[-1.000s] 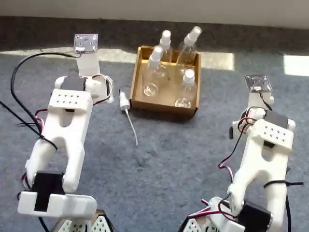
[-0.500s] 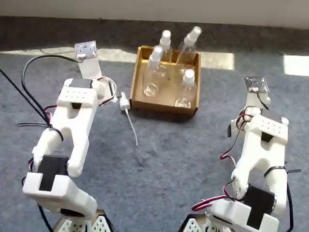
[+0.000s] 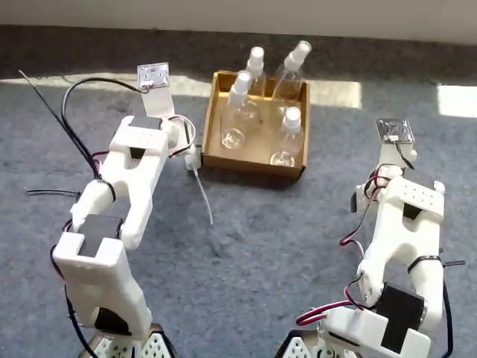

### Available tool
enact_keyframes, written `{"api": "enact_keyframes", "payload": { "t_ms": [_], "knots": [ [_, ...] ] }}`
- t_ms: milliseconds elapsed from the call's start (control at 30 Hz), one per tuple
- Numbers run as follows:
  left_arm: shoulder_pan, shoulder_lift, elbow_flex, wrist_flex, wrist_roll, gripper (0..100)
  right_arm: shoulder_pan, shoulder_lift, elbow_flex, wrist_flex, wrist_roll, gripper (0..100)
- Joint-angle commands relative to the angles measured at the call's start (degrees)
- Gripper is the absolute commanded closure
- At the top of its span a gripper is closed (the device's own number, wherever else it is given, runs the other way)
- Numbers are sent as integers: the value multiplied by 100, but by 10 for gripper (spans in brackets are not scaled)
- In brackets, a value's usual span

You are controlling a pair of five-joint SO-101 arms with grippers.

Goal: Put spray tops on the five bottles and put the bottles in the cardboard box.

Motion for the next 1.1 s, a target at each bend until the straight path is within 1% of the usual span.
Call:
{"api": "enact_keyframes", "payload": {
  "t_ms": [0,267,400,500,633,733,967,1067],
  "knots": [
    [110,84,-365,-88,-44,772,57,-48,-66,-66,-9,995],
    [154,198,-312,-88,-44,774,57,-31,-66,-66,-9,995],
    [154,224,-224,-97,-53,822,57,-48,-57,-66,-9,995],
    [154,418,-242,-97,-53,832,57,-57,-57,-48,0,995],
    [154,602,-242,-88,-185,832,57,-57,-57,-31,360,995],
    [154,611,-198,-70,-237,832,92,-57,-57,-31,378,995],
    [-13,541,-233,730,-273,836,-31,-57,-75,-31,387,995],
    [-189,409,-233,1011,-633,836,-31,-22,-101,-31,387,995]
  ]
}}
